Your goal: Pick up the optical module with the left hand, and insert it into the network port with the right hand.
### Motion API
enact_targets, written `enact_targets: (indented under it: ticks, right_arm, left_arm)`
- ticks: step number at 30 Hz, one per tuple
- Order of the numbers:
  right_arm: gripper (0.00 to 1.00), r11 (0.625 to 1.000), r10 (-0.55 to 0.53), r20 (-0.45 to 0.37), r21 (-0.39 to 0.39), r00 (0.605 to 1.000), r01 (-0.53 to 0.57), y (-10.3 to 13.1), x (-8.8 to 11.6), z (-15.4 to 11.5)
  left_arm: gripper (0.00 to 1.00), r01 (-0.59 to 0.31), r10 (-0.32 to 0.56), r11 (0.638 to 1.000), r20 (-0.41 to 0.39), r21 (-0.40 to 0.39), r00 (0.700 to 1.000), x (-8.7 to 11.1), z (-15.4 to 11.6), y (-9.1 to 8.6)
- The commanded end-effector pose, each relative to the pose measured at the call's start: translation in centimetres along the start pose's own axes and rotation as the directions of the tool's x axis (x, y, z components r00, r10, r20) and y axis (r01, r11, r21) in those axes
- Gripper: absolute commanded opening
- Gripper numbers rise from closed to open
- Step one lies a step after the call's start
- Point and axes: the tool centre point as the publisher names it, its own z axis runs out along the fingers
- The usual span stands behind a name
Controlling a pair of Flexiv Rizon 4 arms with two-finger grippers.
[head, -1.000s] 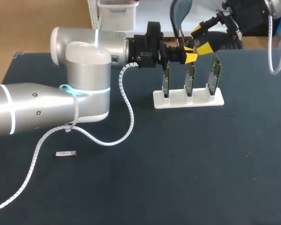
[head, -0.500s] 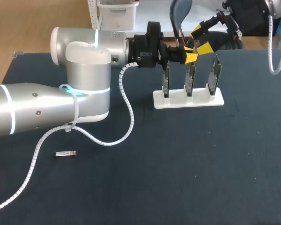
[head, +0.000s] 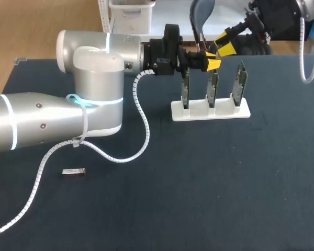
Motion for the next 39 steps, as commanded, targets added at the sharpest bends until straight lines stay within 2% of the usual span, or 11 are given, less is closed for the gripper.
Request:
enact_targets:
  ticks: [1, 8, 9, 10, 11, 22, 26, 33, 39]
  right_arm:
    - [0.0, 1.0, 0.001, 0.0, 0.007, 1.0, -0.001, 0.3, 0.1, 0.0]
    - [0.0, 1.0, 0.004, -0.002, 0.007, 1.0, -0.004, 0.4, 0.2, 0.0]
    - [0.0, 1.0, 0.004, -0.002, 0.008, 1.0, -0.004, 0.4, 0.2, 0.0]
    - [0.0, 1.0, 0.004, -0.002, 0.008, 1.0, -0.004, 0.5, 0.2, 0.0]
    - [0.0, 1.0, 0.004, -0.001, 0.008, 1.0, -0.004, 0.5, 0.2, 0.0]
    - [0.0, 1.0, 0.005, 0.0, 0.012, 1.0, -0.005, 0.4, 0.3, 0.1]
    - [0.0, 1.0, 0.007, -0.001, 0.012, 1.0, -0.007, 0.4, 0.4, 0.1]
    - [0.0, 1.0, 0.006, -0.001, 0.008, 1.0, -0.006, 0.3, 0.4, 0.1]
    - [0.0, 1.0, 0.006, -0.001, 0.008, 1.0, -0.006, 0.2, 0.5, 0.1]
  left_arm:
    - [0.0, 0.0, 0.0, 1.0, -0.002, -0.001, 1.0, 0.0, 0.0, 0.0]
    - [0.0, 0.0, 0.0, 1.0, -0.002, -0.001, 1.0, 0.0, 0.0, 0.0]
    - [0.04, 0.0, 0.0, 1.0, -0.002, -0.001, 1.0, 0.0, 0.0, 0.0]
    - [0.38, 0.0, 0.0, 1.0, -0.002, -0.001, 1.0, 0.0, 0.0, 0.0]
    - [1.0, 0.0, 0.0, 1.0, -0.002, -0.001, 1.0, 0.0, 0.0, 0.0]
    - [1.0, -0.001, 0.001, 1.0, 0.002, 0.0, 1.0, -0.1, -0.5, -0.1]
    - [1.0, 0.006, -0.006, 1.0, -0.026, -0.002, 1.0, -0.1, -1.2, -0.2]
    - [1.0, -0.013, 0.012, 1.0, -0.136, -0.003, 0.991, 0.3, -2.2, -0.1]
    - [1.0, -0.003, 0.008, 1.0, -0.268, 0.019, 0.963, 1.4, -2.3, 0.1]
